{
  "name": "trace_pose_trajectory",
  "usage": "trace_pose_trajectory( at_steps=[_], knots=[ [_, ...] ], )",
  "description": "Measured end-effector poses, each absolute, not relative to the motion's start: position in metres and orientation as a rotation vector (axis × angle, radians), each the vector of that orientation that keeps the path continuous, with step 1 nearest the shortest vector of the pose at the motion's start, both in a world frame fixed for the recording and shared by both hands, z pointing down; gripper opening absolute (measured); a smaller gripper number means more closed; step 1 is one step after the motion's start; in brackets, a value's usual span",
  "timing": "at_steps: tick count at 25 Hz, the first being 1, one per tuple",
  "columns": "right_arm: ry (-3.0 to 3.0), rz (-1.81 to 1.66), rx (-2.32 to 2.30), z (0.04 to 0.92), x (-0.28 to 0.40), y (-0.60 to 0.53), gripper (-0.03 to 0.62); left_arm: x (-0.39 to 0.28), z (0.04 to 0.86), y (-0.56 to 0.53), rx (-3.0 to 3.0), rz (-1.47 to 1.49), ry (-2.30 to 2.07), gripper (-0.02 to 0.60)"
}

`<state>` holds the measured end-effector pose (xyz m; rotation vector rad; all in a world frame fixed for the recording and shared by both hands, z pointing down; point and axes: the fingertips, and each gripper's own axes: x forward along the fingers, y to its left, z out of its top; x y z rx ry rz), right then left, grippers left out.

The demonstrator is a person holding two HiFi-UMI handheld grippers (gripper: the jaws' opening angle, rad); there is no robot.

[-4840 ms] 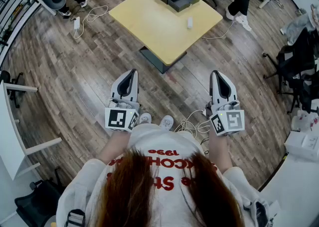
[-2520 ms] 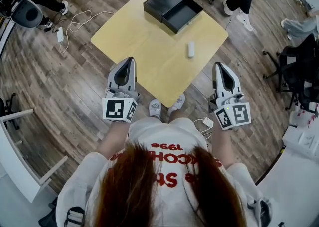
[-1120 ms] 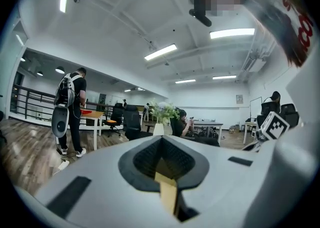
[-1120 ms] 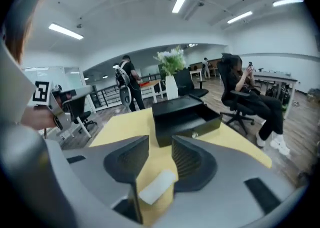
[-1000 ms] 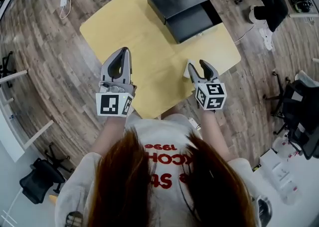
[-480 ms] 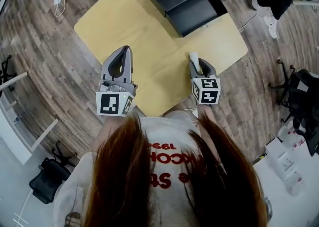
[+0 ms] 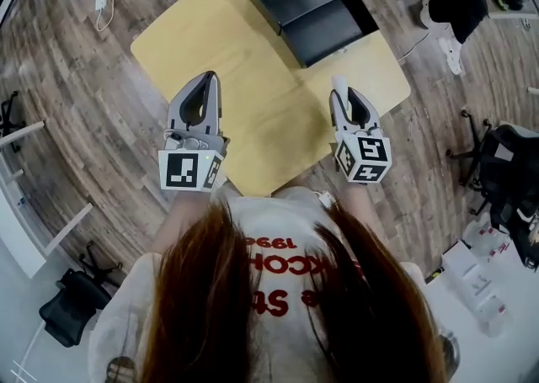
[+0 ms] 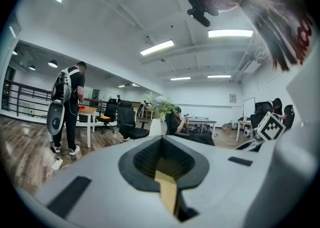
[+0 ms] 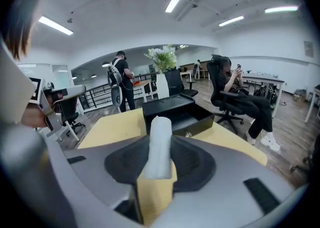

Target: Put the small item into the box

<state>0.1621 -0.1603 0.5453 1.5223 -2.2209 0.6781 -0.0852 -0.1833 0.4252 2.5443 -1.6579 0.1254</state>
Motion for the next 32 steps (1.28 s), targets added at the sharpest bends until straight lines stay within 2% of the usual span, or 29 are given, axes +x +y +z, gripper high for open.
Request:
trace_pose_trajectory(
  at_steps=[6, 11, 26, 29, 32],
  knots=[
    [-2.344, 0.56, 1.537, 0.487, 0.159, -0.191, 0.132, -0.083, 0.402, -0.193, 2.569, 0.07, -1.699, 0.006],
    [-2.387, 0.504, 1.465, 0.476, 0.153, -0.222, 0.132, -0.084, 0.399, -0.198, 2.552, 0.045, -1.739, 0.008],
    [-2.098, 0.373, 0.95, 0.606, 0.11, -0.31, 0.147, -0.116, 0.439, -0.189, 2.379, 0.142, -1.827, 0.006],
    [-2.083, 0.377, 0.942, 0.613, 0.109, -0.312, 0.175, -0.12, 0.442, -0.189, 2.331, 0.126, -1.84, 0.008],
    [-2.123, 0.379, 0.983, 0.603, 0.108, -0.314, 0.167, -0.123, 0.443, -0.192, 2.373, 0.129, -1.855, 0.008]
  ],
)
